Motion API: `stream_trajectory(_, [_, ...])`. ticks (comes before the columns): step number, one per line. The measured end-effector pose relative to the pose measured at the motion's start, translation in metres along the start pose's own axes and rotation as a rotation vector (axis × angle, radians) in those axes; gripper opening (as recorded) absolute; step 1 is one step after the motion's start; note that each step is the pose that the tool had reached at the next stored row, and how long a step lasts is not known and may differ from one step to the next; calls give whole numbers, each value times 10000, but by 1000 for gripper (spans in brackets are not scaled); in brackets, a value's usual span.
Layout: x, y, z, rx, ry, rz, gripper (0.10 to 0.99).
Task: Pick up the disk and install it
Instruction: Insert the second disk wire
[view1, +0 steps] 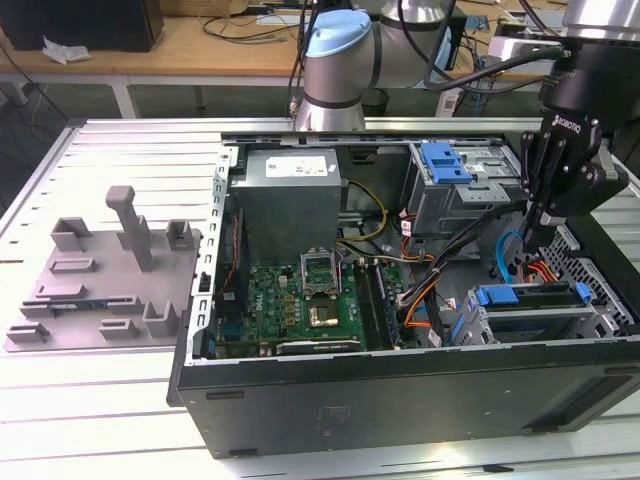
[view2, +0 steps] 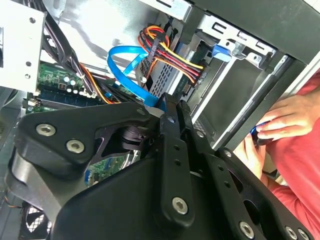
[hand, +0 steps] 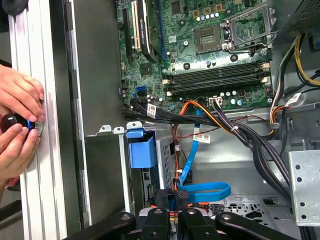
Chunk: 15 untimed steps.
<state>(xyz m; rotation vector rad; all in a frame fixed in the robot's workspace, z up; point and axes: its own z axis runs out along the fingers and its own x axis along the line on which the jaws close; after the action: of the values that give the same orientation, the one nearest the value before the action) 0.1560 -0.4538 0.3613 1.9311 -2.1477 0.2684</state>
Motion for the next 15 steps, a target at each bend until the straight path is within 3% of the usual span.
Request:
stream_trajectory(4, [-1,-1,13,-24,10,36,165])
stream_trajectory(10, [-3,-2,51,-273,26,380,165])
stream_trajectory(15, [-4,-4,65,-282,26,395,165])
